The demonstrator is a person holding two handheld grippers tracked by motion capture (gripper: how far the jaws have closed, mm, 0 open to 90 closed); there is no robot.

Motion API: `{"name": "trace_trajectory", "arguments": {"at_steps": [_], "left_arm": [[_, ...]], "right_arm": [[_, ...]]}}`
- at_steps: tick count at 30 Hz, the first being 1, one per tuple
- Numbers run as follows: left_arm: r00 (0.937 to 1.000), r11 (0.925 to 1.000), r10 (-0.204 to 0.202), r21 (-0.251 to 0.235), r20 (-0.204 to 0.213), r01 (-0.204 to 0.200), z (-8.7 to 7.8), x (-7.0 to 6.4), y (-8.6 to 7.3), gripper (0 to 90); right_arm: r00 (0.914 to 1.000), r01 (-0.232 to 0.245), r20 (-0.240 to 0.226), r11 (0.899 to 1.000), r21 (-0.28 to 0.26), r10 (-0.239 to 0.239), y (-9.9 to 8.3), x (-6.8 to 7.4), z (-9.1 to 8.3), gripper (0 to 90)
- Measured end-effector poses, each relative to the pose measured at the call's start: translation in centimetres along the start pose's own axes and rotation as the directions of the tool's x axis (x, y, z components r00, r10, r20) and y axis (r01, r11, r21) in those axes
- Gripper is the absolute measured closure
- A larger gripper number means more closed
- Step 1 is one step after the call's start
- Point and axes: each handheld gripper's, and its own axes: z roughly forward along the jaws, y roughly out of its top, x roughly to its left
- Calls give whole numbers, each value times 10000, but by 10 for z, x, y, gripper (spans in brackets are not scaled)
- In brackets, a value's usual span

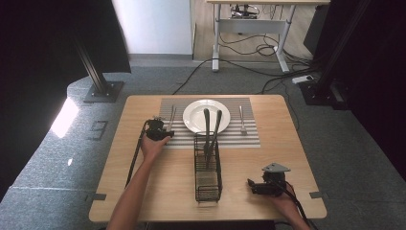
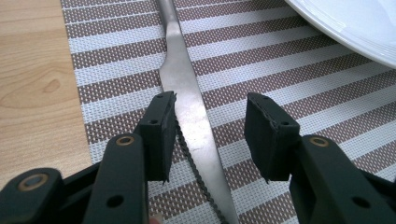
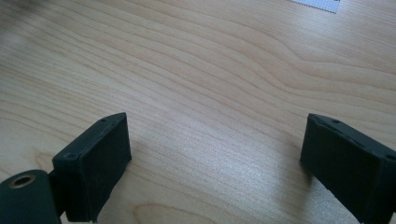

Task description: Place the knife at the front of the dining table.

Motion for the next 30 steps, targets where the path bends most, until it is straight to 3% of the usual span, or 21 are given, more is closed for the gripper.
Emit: {"name": "trace_trajectory", "arguments": {"at_steps": [7,11,14,17,25,30], "left_arm": [[10000,10000,-43,-1,42,43,0,0,0,529],[9999,9998,-17,-187,-123,15,-3,0,0,454],[9998,9986,-143,-516,121,149,-11,3,-2,407],[9998,9975,116,-693,167,-104,-18,2,-3,375],[9985,9937,274,-1096,466,-221,-37,-2,-5,341],[9961,9878,506,-1507,720,-393,-59,-8,-10,336]], "right_arm": [[10000,39,-7,10000,-10,-39,0,0,0,88],[10000,52,-18,10000,-19,-52,0,0,0,89],[10000,49,-12,10000,-12,-49,0,0,0,88],[10000,44,0,10000,-11,-44,0,0,0,87],[10000,40,-12,10000,2,-40,1,1,1,86],[10000,41,19,10000,13,-41,1,1,1,86]]}}
